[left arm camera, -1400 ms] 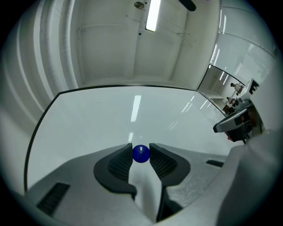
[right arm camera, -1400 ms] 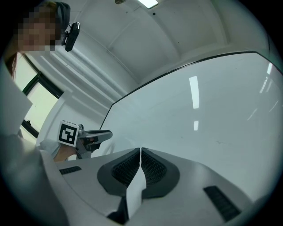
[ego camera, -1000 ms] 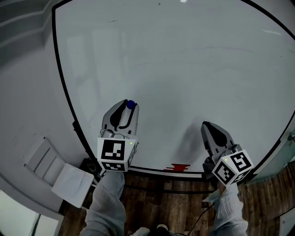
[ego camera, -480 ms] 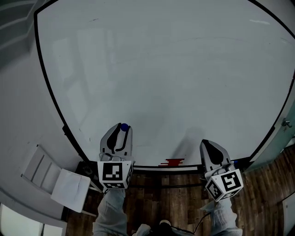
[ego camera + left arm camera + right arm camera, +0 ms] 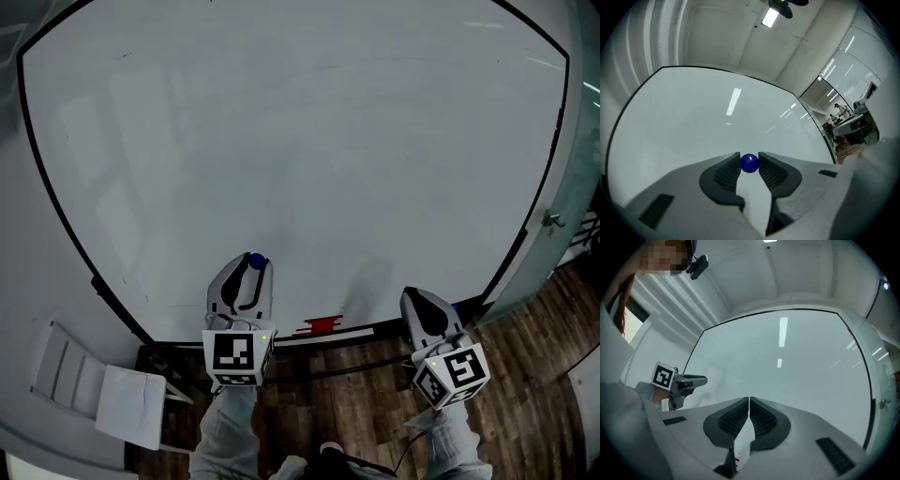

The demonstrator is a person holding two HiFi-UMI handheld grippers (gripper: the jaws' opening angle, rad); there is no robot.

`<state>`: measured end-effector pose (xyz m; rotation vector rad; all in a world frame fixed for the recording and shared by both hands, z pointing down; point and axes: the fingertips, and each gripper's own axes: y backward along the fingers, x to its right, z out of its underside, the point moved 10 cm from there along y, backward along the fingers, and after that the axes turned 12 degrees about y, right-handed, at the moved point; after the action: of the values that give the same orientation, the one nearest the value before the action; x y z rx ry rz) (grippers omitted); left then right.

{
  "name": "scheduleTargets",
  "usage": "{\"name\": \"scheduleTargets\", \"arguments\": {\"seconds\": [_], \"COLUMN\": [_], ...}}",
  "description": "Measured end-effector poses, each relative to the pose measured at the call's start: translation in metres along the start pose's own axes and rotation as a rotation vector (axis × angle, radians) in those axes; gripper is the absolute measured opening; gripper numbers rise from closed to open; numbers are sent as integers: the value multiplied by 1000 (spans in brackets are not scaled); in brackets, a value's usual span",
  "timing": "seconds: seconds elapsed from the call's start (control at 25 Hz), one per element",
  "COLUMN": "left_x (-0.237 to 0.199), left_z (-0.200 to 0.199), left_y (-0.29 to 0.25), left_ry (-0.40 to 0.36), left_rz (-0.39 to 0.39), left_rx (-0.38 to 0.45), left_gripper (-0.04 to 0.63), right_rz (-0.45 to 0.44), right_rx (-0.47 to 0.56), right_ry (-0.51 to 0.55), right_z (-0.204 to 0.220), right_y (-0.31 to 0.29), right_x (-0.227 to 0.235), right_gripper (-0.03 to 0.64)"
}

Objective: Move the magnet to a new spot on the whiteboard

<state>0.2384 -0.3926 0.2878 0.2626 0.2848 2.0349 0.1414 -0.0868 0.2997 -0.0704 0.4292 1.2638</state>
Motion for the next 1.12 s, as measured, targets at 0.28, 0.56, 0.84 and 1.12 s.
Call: {"name": "scheduleTargets", "arguments": {"seconds": [0.28, 0.56, 0.84, 1.12], "left_x": [38, 82, 122, 145], "left_z": [8, 10, 9, 0], "left_y": [-24, -55, -87, -116], "left_ry": [-47, -43, -73, -160], "left_rz": [81, 175, 239, 249], "left_rx": [-9, 3, 19, 45], "left_gripper": [124, 124, 124, 124], "right_rz": [71, 131, 164, 176], "right_rx": [-42, -65, -84, -84], "right_ry": [8, 8, 4, 4], "right_z": [10, 18, 24, 29], "right_y": [24, 44, 57, 58], "right_x": [23, 43, 58, 71], "right_gripper": [32, 32, 32, 32]}}
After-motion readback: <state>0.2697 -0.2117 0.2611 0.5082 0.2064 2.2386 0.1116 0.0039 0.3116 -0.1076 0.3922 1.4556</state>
